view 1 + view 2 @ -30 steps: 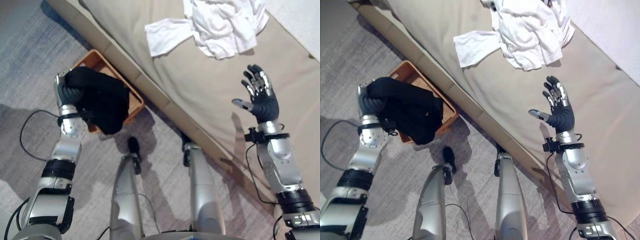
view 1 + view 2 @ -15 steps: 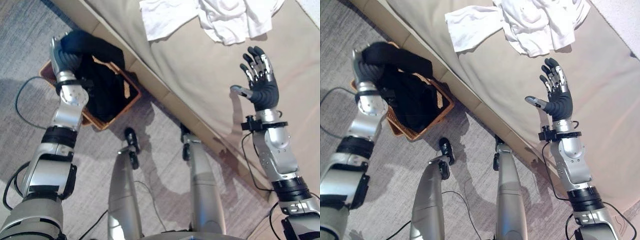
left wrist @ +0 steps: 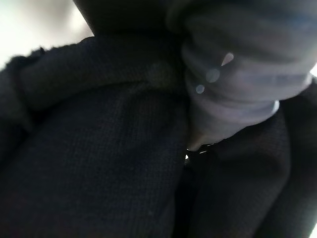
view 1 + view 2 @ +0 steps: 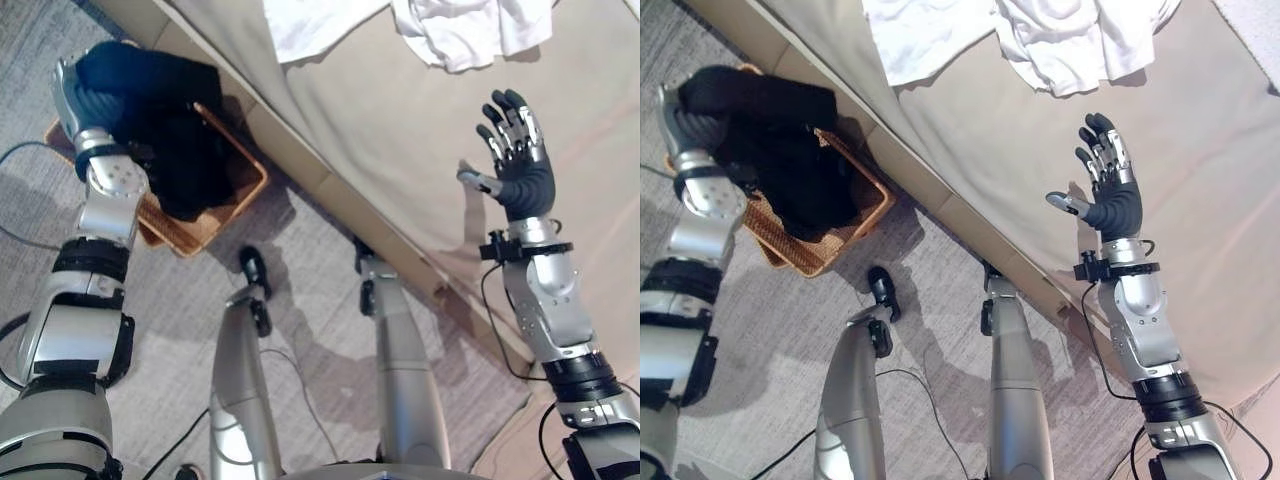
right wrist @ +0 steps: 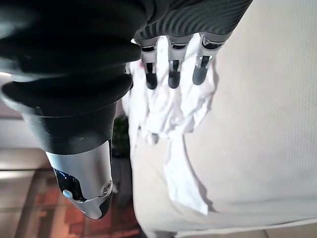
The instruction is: Pick up clothes into the bucket
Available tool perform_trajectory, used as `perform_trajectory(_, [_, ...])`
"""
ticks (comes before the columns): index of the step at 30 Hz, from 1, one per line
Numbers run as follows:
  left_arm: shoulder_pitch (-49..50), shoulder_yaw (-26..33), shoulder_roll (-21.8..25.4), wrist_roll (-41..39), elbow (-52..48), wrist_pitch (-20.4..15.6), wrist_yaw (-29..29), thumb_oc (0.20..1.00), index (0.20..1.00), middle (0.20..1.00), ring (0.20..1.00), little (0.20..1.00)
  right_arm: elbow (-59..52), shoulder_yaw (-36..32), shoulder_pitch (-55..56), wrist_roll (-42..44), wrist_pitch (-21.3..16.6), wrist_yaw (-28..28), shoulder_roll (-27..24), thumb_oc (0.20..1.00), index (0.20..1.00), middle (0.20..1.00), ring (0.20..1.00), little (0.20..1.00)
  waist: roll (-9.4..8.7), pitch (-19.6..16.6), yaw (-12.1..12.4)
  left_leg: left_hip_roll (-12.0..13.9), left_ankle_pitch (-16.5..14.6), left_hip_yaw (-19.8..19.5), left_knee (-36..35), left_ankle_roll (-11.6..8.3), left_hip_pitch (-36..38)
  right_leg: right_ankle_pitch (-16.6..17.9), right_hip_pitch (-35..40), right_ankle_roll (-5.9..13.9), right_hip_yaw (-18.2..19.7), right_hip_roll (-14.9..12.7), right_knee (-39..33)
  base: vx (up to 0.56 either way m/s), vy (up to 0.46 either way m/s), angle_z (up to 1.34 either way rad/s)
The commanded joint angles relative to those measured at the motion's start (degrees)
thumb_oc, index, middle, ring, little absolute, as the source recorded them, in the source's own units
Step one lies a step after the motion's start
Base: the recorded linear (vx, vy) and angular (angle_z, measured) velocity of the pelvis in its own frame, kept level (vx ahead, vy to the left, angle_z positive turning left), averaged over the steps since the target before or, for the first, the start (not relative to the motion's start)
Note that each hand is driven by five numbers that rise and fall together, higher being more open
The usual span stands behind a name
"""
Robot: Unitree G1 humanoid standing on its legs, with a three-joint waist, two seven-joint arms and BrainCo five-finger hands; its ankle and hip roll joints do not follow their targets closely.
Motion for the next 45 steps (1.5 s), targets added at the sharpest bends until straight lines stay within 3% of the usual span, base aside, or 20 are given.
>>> perform_trajectory(1, [3.3,3.2,-0.9,2.0,3.3,-0.5,2.8,0.200,0.200,0.200,0.200,0.200,-5.0,-1.0,3.9,1.0,-4.9,-0.8,-2.0,1.000,1.000,1.000,1.000,1.000,0.55,-6.5,0.3,-0.5,3.0,-4.7,-4.6,0.23,-2.8,4.6,-0.4,2.62,0.4,0.9,-4.1,-0.01,-0.006,-0.03])
perform_trajectory(9, [1.3,3.1,-4.1,-1.2,12.5,3.4,-0.7,0.200,0.200,0.200,0.200,0.200,-5.4,-1.6,4.6,0.6,-4.7,-1.0,-1.4,1.000,1.000,1.000,1.000,1.000,0.40,-6.8,-0.2,-0.4,3.2,-5.1,-4.3,0.17,-4.6,4.7,-2.1,2.62,0.2,1.1,-3.8,0.00,0.000,0.00])
perform_trajectory(13, [-0.5,2.4,-4.4,-3.9,12.0,2.5,-2.6,0.200,0.200,0.200,0.200,0.200,-5.9,-1.6,4.4,1.7,-4.6,-0.8,-1.4,1.000,1.000,1.000,1.000,1.000,0.50,-7.2,-0.5,-0.2,3.2,-5.1,-4.5,0.18,-5.0,4.9,-2.5,2.72,0.1,1.2,-4.1,0.00,0.000,0.00])
perform_trajectory(14, [-0.5,2.3,-4.4,-4.0,12.0,2.5,-2.6,0.426,0.426,0.426,0.426,0.426,-5.9,-1.7,4.4,1.8,-4.6,-0.8,-1.4,1.000,1.000,1.000,1.000,1.000,0.49,-7.2,-0.5,-0.2,3.2,-5.1,-4.5,0.18,-5.0,4.9,-2.6,2.72,0.1,1.2,-4.1,0.00,0.000,0.00])
perform_trajectory(15, [-0.3,2.3,-4.1,-4.3,11.5,2.2,-3.1,1.000,1.000,1.000,1.000,1.000,-6.0,-2.0,4.5,1.8,-4.6,-0.8,-1.3,1.000,1.000,1.000,1.000,1.000,0.54,-7.3,-0.4,-0.3,3.2,-5.1,-4.5,0.20,-5.1,4.9,-2.5,2.72,0.1,1.2,-4.2,0.00,0.000,0.00])
perform_trajectory(23, [0.0,1.5,-4.1,-5.5,8.6,1.7,-6.7,1.000,1.000,1.000,1.000,1.000,-5.1,-2.8,4.9,1.8,-3.7,0.0,-0.2,1.000,1.000,1.000,1.000,1.000,0.89,-8.0,-0.4,-0.5,3.3,-5.0,-5.5,0.35,-4.7,5.1,-2.3,2.86,0.1,1.1,-4.9,0.00,0.000,0.00])
perform_trajectory(26, [1.9,1.7,-4.6,-9.4,9.0,3.4,-14.7,1.000,1.000,1.000,1.000,1.000,-3.4,-3.6,5.3,2.1,-2.1,0.7,0.4,1.000,1.000,1.000,1.000,1.000,1.34,-8.4,-0.1,-0.5,3.6,-4.6,-7.0,0.33,-2.9,5.4,-0.8,2.99,0.1,0.7,-6.1,0.00,0.000,0.00])
perform_trajectory(30, [5.0,2.6,-5.1,-10.5,10.3,5.1,-19.9,1.000,1.000,1.000,1.000,1.000,-2.2,-3.9,5.6,2.5,-1.1,1.3,1.1,1.000,1.000,1.000,1.000,1.000,1.64,-8.7,0.1,-0.6,3.9,-4.3,-8.9,0.26,-0.4,5.6,1.2,3.04,0.3,0.5,-7.3,0.00,0.008,0.00])
perform_trajectory(35, [9.6,6.9,-8.3,-14.1,12.3,4.2,-20.4,1.000,1.000,1.000,1.000,1.000,-1.6,-3.5,5.4,2.7,-0.9,1.9,1.3,1.000,1.000,1.000,1.000,1.000,1.55,-9.0,0.4,-0.8,4.2,-3.9,-11.3,0.05,3.8,6.0,5.0,3.06,0.1,0.4,-9.4,0.00,0.012,-0.03])
perform_trajectory(40, [15.8,9.4,-11.0,-20.2,9.2,0.6,-20.8,1.000,1.000,1.000,1.000,1.000,-0.9,-3.8,5.0,2.4,-1.2,1.3,0.4,1.000,1.000,1.000,1.000,1.000,1.48,-7.9,0.6,-1.7,7.2,-3.2,-15.2,0.03,8.0,8.6,9.0,2.90,-0.8,-0.5,-12.6,-0.05,0.007,0.01])
perform_trajectory(42, [23.3,8.2,-12.9,-24.0,-3.2,-3.8,-21.9,1.000,1.000,1.000,1.000,1.000,-0.2,-4.7,5.5,1.2,-1.7,0.5,0.5,1.000,1.000,1.000,1.000,1.000,1.83,-7.1,1.7,-2.3,8.0,-3.4,-16.9,-0.10,10.4,8.9,11.5,2.85,-1.3,-0.7,-14.0,-0.02,-0.007,0.07])
perform_trajectory(43, [23.5,8.2,-12.9,-24.0,-3.4,-3.8,-21.9,1.000,1.000,1.000,1.000,1.000,-0.2,-4.7,5.6,1.2,-1.7,0.5,0.5,1.000,1.000,1.000,1.000,1.000,1.82,-7.1,1.7,-2.3,8.0,-3.4,-17.0,-0.11,10.6,8.9,11.7,2.85,-1.4,-0.7,-14.0,-0.01,-0.004,0.06])
perform_trajectory(45, [31.4,7.3,-14.2,-23.9,-14.4,-7.4,-22.7,1.000,1.000,1.000,1.000,1.000,0.6,-5.7,6.4,0.1,-2.2,0.1,0.8,1.000,1.000,1.000,1.000,1.000,1.98,-6.6,2.8,-2.8,8.4,-3.3,-18.3,-0.17,12.9,8.9,13.8,2.82,-1.7,-0.8,-14.9,0.01,0.005,0.06])
